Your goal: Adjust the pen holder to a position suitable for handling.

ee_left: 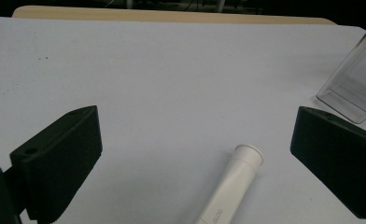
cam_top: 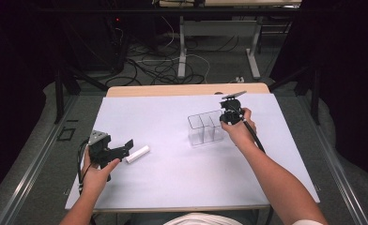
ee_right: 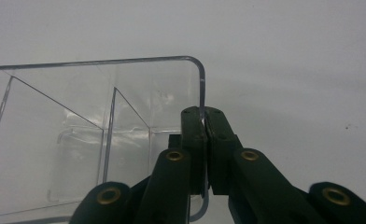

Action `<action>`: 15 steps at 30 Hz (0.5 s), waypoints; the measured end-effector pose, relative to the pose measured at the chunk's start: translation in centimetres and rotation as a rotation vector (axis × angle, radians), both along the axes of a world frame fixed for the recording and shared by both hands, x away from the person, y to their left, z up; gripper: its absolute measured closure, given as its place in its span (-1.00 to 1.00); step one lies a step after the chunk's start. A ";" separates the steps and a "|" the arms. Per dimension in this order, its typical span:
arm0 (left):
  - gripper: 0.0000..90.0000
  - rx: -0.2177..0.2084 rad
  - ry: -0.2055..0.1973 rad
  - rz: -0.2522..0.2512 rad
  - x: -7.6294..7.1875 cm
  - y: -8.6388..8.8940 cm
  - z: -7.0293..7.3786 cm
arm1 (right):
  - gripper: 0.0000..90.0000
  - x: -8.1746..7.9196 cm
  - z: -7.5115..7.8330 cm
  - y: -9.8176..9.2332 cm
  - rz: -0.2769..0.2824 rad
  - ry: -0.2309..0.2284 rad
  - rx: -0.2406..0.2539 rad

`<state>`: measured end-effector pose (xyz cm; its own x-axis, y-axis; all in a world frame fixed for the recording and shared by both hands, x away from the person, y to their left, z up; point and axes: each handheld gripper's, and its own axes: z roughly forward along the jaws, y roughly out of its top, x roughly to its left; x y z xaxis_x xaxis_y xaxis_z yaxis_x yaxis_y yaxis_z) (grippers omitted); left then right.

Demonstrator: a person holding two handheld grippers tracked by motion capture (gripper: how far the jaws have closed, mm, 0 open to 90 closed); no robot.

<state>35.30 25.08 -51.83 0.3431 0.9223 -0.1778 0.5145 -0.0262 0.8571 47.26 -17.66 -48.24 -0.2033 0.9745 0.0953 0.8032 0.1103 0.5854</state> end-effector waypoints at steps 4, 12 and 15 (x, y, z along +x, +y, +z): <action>-0.95 -0.002 -0.001 0.001 0.0 0.0 0.0 | 0.95 -0.6 0.1 -0.1 0.004 -0.001 0.004; -0.95 0.004 0.002 -0.003 0.0 -0.1 0.0 | 0.94 -1.6 0.2 -0.2 0.015 0.007 0.011; -0.96 0.003 0.004 -0.003 0.0 -0.2 0.0 | 0.94 -1.9 0.0 -0.2 0.016 0.009 0.016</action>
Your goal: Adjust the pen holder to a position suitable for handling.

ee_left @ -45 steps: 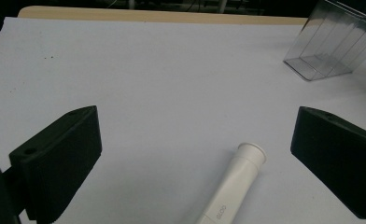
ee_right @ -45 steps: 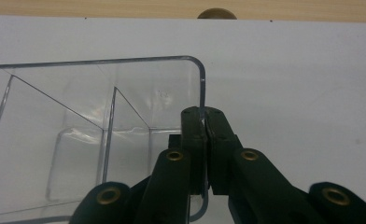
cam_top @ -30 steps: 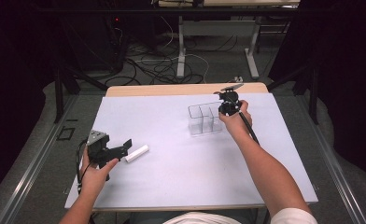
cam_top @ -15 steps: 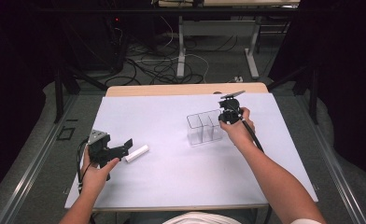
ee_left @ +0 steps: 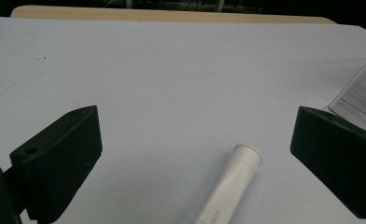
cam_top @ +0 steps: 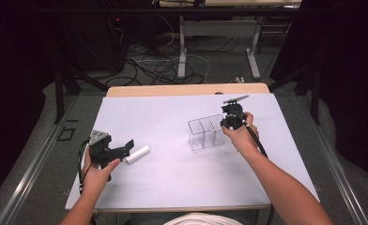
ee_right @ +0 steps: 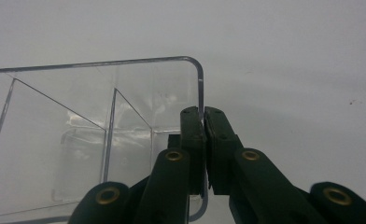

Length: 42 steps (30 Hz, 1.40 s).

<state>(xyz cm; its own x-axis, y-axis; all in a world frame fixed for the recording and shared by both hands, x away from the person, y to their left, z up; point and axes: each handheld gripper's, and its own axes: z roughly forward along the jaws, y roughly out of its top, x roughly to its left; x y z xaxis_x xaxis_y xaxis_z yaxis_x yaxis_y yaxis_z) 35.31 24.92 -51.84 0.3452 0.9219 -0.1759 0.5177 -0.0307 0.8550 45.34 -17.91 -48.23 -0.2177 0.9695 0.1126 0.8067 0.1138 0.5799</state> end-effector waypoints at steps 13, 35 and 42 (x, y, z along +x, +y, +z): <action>-0.95 0.001 -0.002 -0.001 0.1 -0.1 0.0 | 0.91 -0.9 -0.5 -0.1 -0.004 0.007 0.032; -0.95 0.011 0.001 0.003 0.0 0.0 0.0 | 0.65 -3.5 0.9 -3.0 0.111 -0.243 0.177; -0.95 0.008 -0.003 0.007 0.0 -0.1 -0.1 | 0.99 -3.5 0.0 -4.1 0.084 -0.234 0.156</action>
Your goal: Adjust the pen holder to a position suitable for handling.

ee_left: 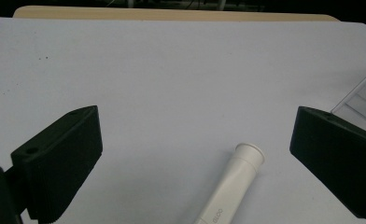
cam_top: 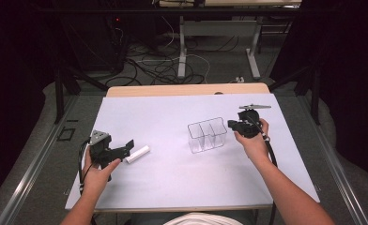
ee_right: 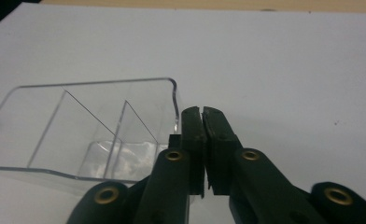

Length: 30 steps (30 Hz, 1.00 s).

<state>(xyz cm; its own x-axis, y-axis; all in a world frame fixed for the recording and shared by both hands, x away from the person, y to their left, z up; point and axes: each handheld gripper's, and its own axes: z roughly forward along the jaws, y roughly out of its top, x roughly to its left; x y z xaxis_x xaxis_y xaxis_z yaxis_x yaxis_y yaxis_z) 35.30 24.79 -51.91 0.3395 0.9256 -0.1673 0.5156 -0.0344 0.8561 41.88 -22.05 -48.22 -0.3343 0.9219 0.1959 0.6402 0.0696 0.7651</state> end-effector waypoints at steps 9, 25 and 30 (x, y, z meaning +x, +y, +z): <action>-0.94 0.005 0.006 0.001 0.0 0.1 0.0 | 1.00 -0.4 -2.4 0.8 -0.001 0.030 -0.046; -0.94 0.006 0.001 0.001 0.0 0.2 0.1 | 1.00 -1.5 -2.4 3.2 0.040 0.055 -0.062; -0.94 0.005 0.004 0.002 -0.1 0.2 0.0 | 1.00 -1.8 -2.4 4.0 0.050 0.055 -0.063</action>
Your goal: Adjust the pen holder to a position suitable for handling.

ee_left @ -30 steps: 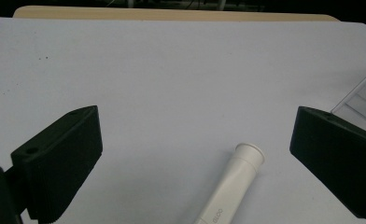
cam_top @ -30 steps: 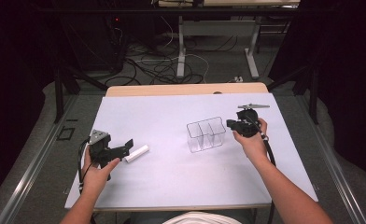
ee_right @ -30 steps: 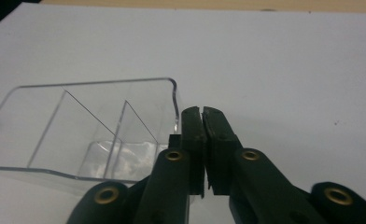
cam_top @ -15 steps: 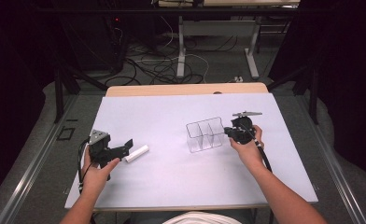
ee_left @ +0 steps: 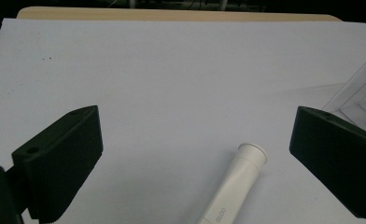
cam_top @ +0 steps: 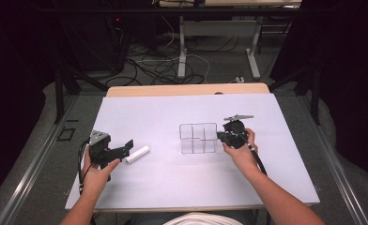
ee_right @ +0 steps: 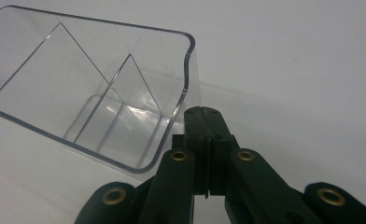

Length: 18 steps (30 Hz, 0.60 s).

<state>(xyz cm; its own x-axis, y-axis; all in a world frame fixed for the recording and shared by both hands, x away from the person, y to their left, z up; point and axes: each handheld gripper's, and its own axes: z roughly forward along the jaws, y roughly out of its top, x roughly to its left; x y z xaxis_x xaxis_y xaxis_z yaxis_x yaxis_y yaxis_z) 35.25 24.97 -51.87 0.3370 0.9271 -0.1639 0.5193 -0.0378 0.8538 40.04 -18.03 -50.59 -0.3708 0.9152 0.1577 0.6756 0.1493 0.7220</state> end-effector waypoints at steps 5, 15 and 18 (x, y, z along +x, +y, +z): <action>-0.94 0.002 -0.004 -0.001 0.0 -0.1 0.0 | 1.00 0.1 -0.2 0.8 0.009 -0.001 -0.001; -0.94 0.003 -0.001 -0.002 0.0 0.0 0.0 | 1.00 0.4 -0.4 2.8 0.041 -0.003 0.006; -0.94 0.003 0.000 -0.001 0.0 0.0 0.0 | 1.00 0.3 -0.4 3.1 0.046 -0.006 0.001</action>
<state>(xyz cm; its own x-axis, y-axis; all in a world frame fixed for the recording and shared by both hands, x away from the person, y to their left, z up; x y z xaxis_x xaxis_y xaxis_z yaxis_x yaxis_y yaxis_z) 35.27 24.97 -51.88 0.3383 0.9272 -0.1609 0.5190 -0.0412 0.8538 40.38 -14.95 -50.99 -0.4130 0.8972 0.1561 0.6638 0.1792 0.7261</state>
